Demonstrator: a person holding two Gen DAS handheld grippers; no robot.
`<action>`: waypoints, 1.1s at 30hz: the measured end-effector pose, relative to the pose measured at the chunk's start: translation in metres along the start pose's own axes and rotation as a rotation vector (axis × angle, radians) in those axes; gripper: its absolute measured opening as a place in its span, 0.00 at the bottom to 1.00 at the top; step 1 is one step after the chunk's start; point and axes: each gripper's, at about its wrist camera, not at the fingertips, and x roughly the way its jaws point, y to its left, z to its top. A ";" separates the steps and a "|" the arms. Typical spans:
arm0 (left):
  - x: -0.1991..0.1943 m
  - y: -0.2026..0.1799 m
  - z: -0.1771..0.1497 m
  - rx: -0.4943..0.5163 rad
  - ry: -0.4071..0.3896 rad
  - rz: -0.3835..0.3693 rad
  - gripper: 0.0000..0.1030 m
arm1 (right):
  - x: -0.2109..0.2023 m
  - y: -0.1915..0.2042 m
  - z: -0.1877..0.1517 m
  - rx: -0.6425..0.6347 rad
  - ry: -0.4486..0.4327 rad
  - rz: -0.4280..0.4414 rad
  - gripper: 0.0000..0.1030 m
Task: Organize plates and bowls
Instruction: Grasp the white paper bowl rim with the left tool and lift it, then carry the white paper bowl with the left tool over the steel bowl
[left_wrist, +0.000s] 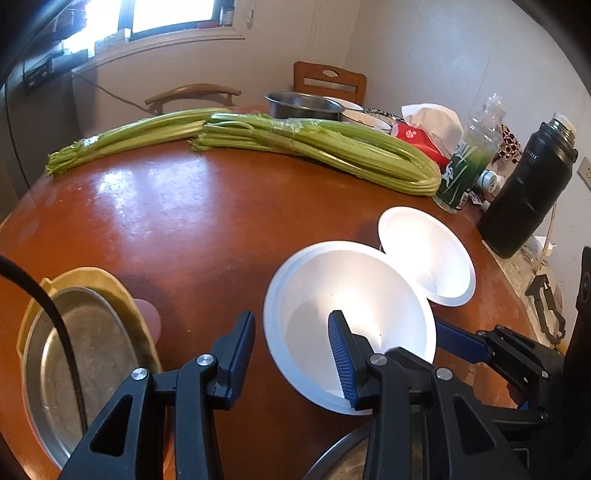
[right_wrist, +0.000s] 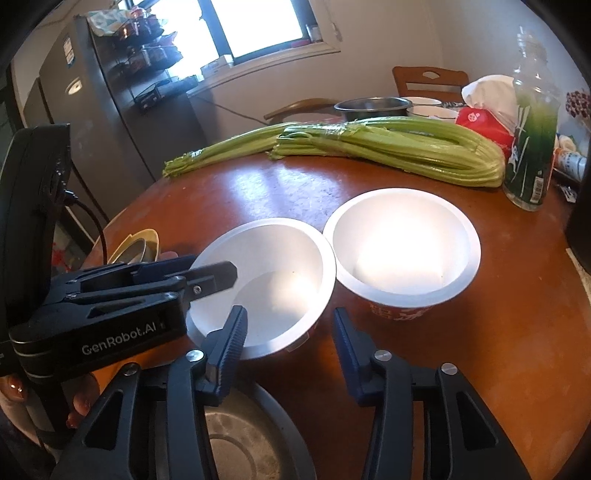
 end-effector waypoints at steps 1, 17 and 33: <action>0.001 0.000 0.000 0.002 0.000 -0.006 0.38 | 0.001 0.001 0.000 -0.006 0.003 0.007 0.41; -0.025 -0.001 -0.001 0.002 -0.066 -0.013 0.35 | -0.013 0.011 0.005 -0.030 -0.025 0.018 0.39; -0.075 -0.016 -0.009 0.010 -0.152 0.004 0.35 | -0.057 0.032 0.005 -0.077 -0.086 0.019 0.40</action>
